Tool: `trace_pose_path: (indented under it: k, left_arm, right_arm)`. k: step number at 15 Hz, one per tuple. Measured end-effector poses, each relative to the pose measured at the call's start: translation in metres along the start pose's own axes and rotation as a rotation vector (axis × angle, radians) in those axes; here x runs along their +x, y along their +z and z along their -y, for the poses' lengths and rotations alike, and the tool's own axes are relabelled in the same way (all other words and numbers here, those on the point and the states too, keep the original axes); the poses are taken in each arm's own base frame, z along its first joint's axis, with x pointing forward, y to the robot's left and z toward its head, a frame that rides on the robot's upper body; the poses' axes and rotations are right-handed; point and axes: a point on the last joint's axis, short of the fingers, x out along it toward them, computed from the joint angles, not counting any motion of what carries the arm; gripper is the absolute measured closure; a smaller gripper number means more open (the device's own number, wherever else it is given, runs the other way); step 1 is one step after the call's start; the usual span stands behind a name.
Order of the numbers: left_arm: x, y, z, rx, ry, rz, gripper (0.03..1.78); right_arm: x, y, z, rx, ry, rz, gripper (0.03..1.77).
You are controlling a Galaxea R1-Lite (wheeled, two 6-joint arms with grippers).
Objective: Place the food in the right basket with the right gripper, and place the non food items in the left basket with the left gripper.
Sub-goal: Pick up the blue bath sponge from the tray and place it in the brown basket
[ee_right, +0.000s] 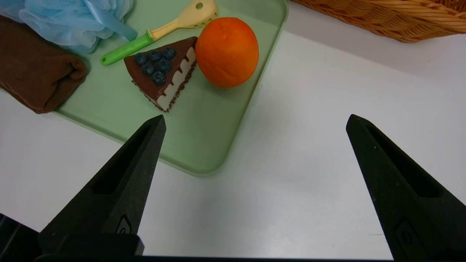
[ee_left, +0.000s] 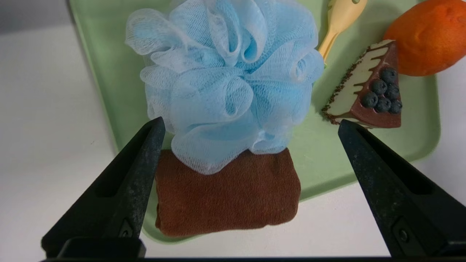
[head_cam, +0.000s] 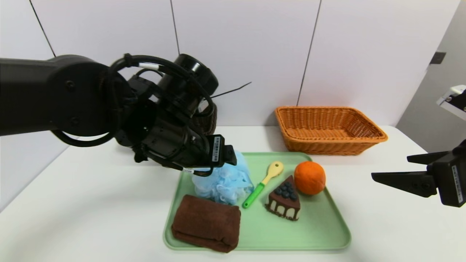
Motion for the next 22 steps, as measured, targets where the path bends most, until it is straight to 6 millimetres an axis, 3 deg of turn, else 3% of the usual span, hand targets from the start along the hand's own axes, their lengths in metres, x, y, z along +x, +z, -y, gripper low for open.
trace_pose_path:
  k: [5, 11, 17, 22]
  left_arm:
    - [0.038, -0.002, 0.006, 0.018, 0.094, -0.024, 0.12]
    - [0.070, -0.006, 0.009, 0.006, 0.121, -0.067, 0.12]
    - [0.080, -0.009, 0.009, 0.010, 0.132, -0.087, 0.12]
    - [0.073, -0.007, 0.009, 0.010, 0.125, -0.078, 0.12]
  right_arm:
    - [0.003, -0.005, 0.000, 0.003, -0.003, -0.020, 0.09]
    - [0.003, -0.008, 0.000, -0.001, 0.000, -0.028, 0.09]
    - [0.004, -0.011, 0.000, -0.001, 0.001, -0.035, 0.09]
    - [0.004, -0.011, 0.000, -0.001, 0.003, -0.036, 0.09]
